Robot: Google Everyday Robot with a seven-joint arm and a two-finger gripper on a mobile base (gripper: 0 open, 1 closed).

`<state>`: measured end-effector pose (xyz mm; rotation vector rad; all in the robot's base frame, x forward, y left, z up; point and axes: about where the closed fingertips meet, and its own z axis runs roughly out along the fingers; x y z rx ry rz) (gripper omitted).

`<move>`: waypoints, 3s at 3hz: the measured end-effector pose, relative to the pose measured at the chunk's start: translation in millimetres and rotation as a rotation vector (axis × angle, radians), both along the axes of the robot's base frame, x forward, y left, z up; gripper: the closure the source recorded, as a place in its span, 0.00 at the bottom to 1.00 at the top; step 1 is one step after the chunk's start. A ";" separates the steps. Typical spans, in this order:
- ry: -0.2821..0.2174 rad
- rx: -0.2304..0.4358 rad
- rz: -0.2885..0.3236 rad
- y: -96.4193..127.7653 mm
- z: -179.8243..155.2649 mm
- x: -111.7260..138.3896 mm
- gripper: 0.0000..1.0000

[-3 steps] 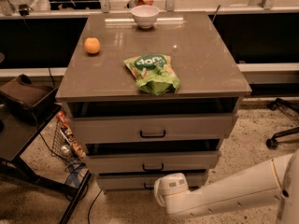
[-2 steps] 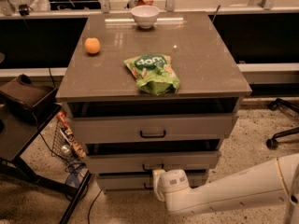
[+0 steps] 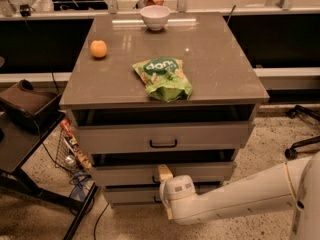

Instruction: Open middle drawer

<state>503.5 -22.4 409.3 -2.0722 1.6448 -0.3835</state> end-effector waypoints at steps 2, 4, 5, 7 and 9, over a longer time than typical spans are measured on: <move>0.018 -0.021 -0.111 -43.9 3.6 -30.3 0.00; 0.041 -0.050 -0.093 -37.2 -1.8 -27.0 0.00; 0.083 -0.098 -0.068 -24.4 -20.1 -20.2 0.00; 0.146 -0.143 -0.047 -15.0 -46.1 -13.7 0.00; 0.213 -0.178 -0.021 -11.7 -73.7 -13.6 0.25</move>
Offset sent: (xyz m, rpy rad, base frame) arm -0.0547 -0.0783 0.0117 -0.0405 0.0264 -0.1889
